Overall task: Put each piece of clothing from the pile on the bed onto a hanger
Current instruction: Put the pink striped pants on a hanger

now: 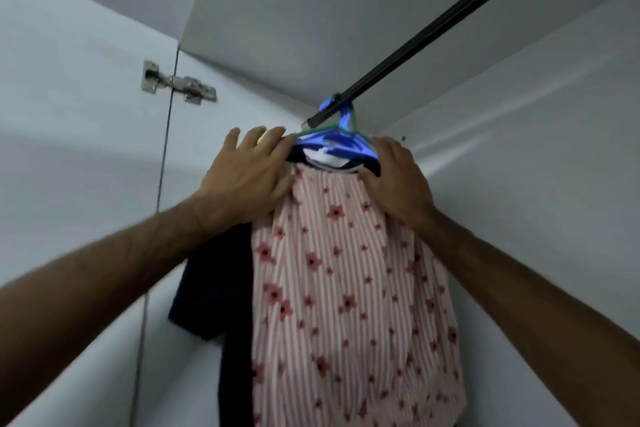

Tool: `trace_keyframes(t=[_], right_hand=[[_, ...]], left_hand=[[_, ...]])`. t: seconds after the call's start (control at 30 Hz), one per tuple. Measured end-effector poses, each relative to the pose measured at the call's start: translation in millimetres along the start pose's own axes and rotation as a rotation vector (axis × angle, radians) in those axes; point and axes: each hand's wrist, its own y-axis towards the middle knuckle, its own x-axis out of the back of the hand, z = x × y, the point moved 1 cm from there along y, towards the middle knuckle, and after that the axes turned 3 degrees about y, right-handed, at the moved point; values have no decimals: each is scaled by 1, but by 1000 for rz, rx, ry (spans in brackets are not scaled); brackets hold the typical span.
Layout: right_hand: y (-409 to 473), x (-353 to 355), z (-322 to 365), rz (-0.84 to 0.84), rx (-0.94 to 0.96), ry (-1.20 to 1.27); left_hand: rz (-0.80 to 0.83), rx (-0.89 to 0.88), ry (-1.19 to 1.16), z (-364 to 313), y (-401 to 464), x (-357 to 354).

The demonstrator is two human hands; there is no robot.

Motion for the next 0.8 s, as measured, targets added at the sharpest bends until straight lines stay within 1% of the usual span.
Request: trace_keyframes(t=[0.07,0.13,0.17,0.27,0.37,0.43,0.57,0.7,0.8], right_hand=[[-38,2,22,-22,203,-111],[-79,6,50,10,316,-130],[-99,8,65,45,337,-112],[-155,11,111,177,319,-29],[-210,11,161,256,315,80],[-244,10,203,312,349,119],[-314,16,302,431,405,266],[-378,38,419,556,429,415],[-417,59,510,633,441,547]], left_hand=[[47,-9,-11,-10,-38,2],[98,29,-75,-19,-80,9],[126,41,-104,-24,-103,14],[224,55,-119,-30,-178,32],[364,97,-73,-19,-256,56],[466,126,-57,-4,-307,81],[640,206,-17,31,-414,152],[783,241,26,69,-513,247],[877,266,112,105,-573,322]])
